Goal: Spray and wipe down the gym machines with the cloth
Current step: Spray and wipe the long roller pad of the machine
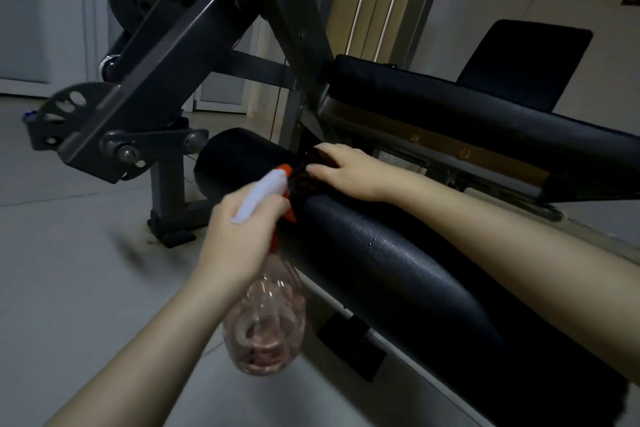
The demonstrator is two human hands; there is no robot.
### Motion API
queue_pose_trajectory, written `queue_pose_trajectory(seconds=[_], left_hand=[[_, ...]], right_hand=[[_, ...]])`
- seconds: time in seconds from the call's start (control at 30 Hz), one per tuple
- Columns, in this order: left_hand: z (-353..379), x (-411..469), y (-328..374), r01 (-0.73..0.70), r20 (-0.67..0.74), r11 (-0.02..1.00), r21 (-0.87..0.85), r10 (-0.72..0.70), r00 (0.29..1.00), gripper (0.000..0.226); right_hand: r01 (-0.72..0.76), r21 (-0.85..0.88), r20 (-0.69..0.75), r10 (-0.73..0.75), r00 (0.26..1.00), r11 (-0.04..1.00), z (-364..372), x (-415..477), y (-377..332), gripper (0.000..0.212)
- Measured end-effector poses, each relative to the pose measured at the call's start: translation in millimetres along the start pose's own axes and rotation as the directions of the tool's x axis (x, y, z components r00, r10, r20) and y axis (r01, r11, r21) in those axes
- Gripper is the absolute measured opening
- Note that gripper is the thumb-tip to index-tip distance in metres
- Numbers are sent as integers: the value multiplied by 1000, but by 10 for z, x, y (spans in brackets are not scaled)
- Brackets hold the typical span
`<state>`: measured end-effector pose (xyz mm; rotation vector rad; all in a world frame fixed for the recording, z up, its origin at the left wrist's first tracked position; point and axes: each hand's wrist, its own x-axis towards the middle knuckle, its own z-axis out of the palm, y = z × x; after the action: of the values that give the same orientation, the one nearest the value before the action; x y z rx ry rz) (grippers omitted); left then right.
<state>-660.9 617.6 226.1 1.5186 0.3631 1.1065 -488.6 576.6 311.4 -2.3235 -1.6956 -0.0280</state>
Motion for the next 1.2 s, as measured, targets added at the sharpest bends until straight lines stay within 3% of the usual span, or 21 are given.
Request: queue_pose_trajectory(seconds=[0.07, 0.17, 0.2, 0.4, 0.73, 0.9, 1.03, 1.13, 1.2], left_hand=[[-93, 67, -45, 19, -20, 1000, 17, -18, 1000, 26], [-174, 109, -143, 40, -30, 999, 29, -39, 999, 5], [-178, 103, -186, 50, -33, 998, 34, -49, 998, 8], [-199, 131, -343, 45, -53, 999, 8, -44, 998, 13], [-196, 161, -406, 4, -72, 999, 33, -1, 997, 8], [-209, 155, -395, 37, -54, 998, 46, -34, 998, 8], [-210, 150, -382, 76, -57, 996, 49, -74, 996, 13], [-219, 140, -390, 89, -55, 992, 89, -85, 995, 33], [-231, 133, -393, 84, -38, 992, 94, -81, 996, 34]], right_hand=[[16, 40, 62, -19, 998, 999, -37, -153, 91, 49], [48, 46, 93, -52, 994, 998, -53, -198, 114, 49], [46, 50, 96, -50, 994, 998, -44, -144, 93, 46], [60, -45, 64, -57, 996, 997, 51, 419, -57, 46], [4, -23, 53, -3, 999, 1000, 239, 1262, -426, 54], [-2, -20, 45, 3, 999, 1000, 241, 1281, -455, 54], [51, -63, 90, -45, 995, 997, 125, 1109, -356, 41], [78, -89, 82, -71, 994, 993, 156, 1116, -391, 40], [104, -105, 58, -98, 993, 989, 223, 1236, -500, 41]])
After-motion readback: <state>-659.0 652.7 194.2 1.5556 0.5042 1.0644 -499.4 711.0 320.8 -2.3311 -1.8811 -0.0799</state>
